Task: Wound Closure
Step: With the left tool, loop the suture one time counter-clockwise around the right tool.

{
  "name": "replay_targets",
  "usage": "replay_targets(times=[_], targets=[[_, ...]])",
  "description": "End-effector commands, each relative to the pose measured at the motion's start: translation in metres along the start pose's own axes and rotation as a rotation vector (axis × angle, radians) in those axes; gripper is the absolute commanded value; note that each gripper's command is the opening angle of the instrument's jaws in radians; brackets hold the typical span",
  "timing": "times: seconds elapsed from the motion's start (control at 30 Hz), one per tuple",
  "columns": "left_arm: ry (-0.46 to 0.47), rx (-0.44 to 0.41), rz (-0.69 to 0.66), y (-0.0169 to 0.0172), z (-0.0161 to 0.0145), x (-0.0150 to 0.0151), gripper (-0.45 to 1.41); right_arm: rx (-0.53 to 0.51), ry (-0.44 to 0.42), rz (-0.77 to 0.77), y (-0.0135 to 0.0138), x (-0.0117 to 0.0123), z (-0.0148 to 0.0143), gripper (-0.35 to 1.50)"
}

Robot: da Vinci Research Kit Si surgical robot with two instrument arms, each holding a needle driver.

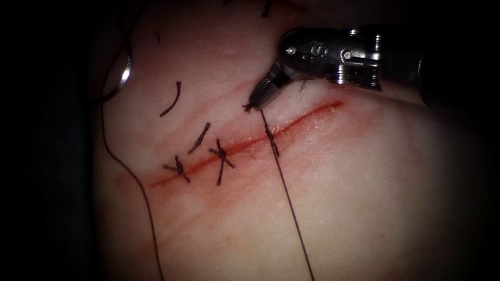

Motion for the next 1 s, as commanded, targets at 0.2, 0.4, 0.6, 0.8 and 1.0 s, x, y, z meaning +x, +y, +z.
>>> replay_targets(times=[0.2,0.4,0.6,0.8,1.0], targets=[[-0.047,0.104,0.072,-0.0018,-0.0055,0.0062,-0.35,-0.146,0.061,-0.014,-0.0012,0.0036,-0.0039,1.04],[-0.168,0.173,0.140,-0.0021,-0.0126,0.0112,-0.35,-0.248,0.130,0.060,-0.0023,0.0035,-0.0066,1.23],[-0.308,0.203,0.190,-0.0023,-0.0184,0.0141,-0.35,-0.193,0.232,0.060,-0.0040,0.0031,-0.0039,-0.01],[-0.382,0.302,0.267,-0.0040,-0.0243,0.0171,-0.35,-0.149,0.268,0.009,-0.0055,0.0040,0.0016,-0.35],[-0.401,0.311,0.336,-0.0058,-0.0269,0.0181,-0.35,-0.190,0.306,-0.008,-0.0052,0.0033,0.0061,-0.35]])
